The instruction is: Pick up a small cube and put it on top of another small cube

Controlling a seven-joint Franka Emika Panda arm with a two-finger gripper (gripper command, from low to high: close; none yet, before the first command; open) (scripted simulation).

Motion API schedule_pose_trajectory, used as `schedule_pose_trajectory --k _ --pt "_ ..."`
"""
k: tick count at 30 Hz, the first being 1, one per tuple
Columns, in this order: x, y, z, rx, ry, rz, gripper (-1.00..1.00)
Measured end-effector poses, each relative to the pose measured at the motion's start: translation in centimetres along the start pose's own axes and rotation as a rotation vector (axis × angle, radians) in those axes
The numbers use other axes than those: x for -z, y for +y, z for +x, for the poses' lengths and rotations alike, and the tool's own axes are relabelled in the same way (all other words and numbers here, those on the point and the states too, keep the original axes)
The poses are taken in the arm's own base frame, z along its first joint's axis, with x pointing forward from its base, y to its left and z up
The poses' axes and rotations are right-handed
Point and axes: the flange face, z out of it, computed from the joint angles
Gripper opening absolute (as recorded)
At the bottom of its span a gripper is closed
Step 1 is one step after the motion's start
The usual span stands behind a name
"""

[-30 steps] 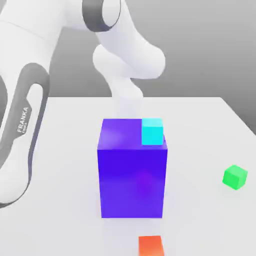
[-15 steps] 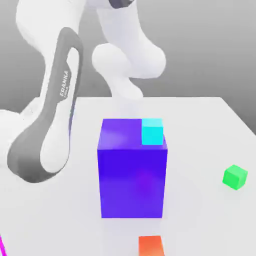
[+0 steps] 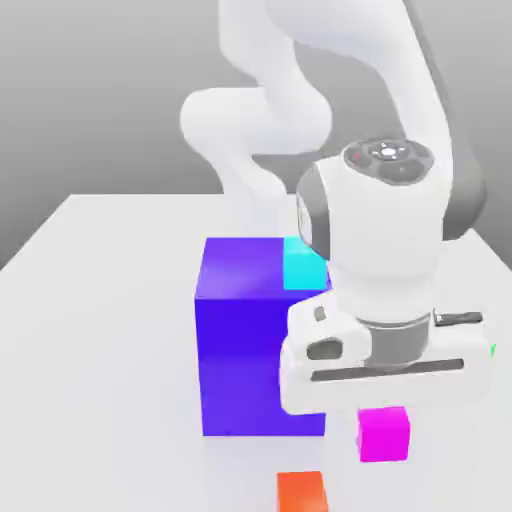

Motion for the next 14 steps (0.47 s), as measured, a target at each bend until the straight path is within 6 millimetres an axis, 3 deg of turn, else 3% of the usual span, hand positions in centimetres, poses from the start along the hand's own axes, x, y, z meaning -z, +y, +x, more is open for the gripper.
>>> schedule_pose_trajectory --k 3,6,7,10,11,14 --pt "-0.6 -2.9 -10.7 0.318 0.003 -0.026 -1.0" --pt "-2.4 -3.9 -22.6 0.684 0.017 -0.063 -1.0" --pt "-3.5 -3.6 -24.2 0.75 0.025 -0.073 -1.0" --pt "-6.6 -3.0 -24.6 0.786 0.031 -0.08 -1.0" --pt "-7.5 -2.8 -24.6 0.789 0.03 -0.081 1.0" --pt "-7.5 -2.8 -24.6 0.789 0.031 -0.081 1.0"
